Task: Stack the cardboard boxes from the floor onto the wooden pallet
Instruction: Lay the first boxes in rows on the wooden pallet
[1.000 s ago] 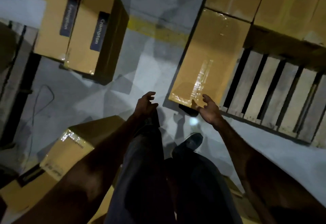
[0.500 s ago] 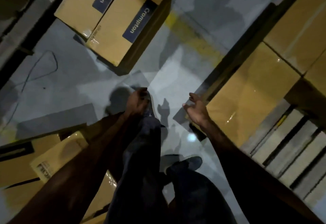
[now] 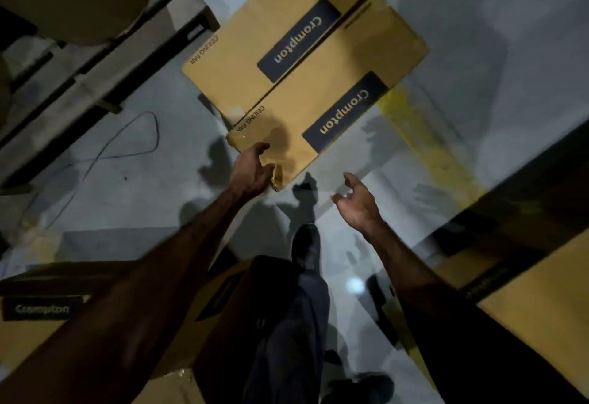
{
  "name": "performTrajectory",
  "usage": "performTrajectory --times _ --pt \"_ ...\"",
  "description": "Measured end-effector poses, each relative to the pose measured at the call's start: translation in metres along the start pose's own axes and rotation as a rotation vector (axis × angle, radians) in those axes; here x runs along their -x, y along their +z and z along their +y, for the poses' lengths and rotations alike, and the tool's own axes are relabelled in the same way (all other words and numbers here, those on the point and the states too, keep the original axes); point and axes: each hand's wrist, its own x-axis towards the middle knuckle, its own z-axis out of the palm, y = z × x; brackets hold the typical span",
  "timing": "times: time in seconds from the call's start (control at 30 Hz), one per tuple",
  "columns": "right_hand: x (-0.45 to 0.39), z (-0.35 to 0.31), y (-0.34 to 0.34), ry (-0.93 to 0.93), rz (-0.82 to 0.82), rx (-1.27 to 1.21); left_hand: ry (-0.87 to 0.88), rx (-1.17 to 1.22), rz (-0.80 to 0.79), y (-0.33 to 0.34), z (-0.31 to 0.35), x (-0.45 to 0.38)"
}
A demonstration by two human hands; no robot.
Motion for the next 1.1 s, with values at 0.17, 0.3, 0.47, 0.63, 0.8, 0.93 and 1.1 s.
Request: performTrajectory --times 0.17,0.3,0.47,0.63,0.8,0.93,1.1 --pt "-0.061 -0.052 0.011 -0.34 -0.017 0.462 -0.088 -0.018 0.027 -0.012 -0.001 -0.042" --pt "-0.091 -0.066 0.028 -0.351 -0.105 0.738 -0.063 -0.048 0.036 -0.011 -0.019 -0.055" --pt "-0.088 -0.022 0.023 -0.342 -0.128 0.9 -0.079 -0.228 0.081 -0.004 -0.038 -0.059" --pt "-0.086 -0.005 0.014 -0.33 -0.114 0.812 -0.061 -0.305 0.127 0.007 -0.036 -0.068" --pt "-0.09 0.007 0.02 -0.289 -0.074 0.697 -0.165 -0.248 0.168 0.006 -0.015 -0.083" --pt "-0.073 0.025 0.028 -0.187 0.018 0.434 -0.285 -0.228 0.113 0.011 -0.001 -0.08" --pt "-0.035 0.036 0.042 0.165 0.264 -0.218 -0.084 -0.006 -0.217 0.059 0.032 -0.038"
